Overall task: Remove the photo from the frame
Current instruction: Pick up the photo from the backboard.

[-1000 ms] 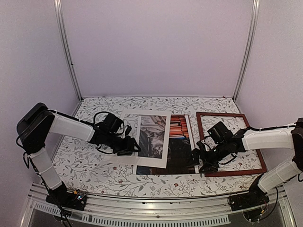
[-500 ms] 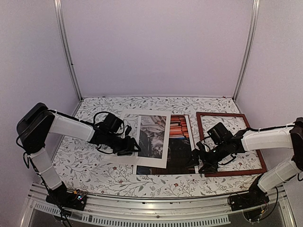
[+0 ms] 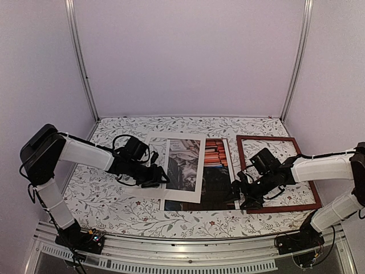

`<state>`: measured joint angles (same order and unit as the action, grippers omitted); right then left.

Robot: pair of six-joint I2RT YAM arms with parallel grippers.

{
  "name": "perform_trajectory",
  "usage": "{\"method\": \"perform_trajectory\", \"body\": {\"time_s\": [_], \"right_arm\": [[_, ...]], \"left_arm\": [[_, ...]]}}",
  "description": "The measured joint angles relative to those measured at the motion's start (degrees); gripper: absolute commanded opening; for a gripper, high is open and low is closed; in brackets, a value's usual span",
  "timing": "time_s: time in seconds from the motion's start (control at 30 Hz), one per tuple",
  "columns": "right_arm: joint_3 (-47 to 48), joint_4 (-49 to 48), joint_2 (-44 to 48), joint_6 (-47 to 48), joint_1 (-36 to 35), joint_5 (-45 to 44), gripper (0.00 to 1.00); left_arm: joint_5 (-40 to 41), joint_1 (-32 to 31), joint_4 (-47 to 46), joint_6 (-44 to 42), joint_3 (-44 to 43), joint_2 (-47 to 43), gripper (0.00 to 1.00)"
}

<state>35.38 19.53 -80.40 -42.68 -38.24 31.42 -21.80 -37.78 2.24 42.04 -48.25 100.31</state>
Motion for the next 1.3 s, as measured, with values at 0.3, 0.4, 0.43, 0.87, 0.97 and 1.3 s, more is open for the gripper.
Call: {"method": "perform_trajectory", "body": {"time_s": [0.3,0.4,0.43,0.87,0.97,1.3], "right_arm": [[0.0,0.7,0.5,0.0,0.0,-0.8,0.99],[-0.1,0.7,0.5,0.0,0.0,-0.8,0.99],[-0.1,0.6,0.5,0.0,0.0,-0.7,0.99],[-0.6,-0.7,0.4,-0.2,0.0,0.4,0.99],[-0.6,-0.8,0.3,-0.2,0.0,0.5,0.99],[-1.7,-3.8,0.3,-1.9,0.0,1.9,0.99]], "left_arm": [[0.0,0.0,0.0,0.0,0.0,0.0,0.61],[0.0,0.0,0.0,0.0,0.0,0.0,0.61],[0.0,0.0,0.0,0.0,0.0,0.0,0.61],[0.0,0.0,-0.4,0.0,0.1,0.0,0.61],[-0.1,0.0,-0.6,0.0,0.1,0.1,0.61],[-0.2,0.0,-1.0,0.0,0.1,0.2,0.61]]}}
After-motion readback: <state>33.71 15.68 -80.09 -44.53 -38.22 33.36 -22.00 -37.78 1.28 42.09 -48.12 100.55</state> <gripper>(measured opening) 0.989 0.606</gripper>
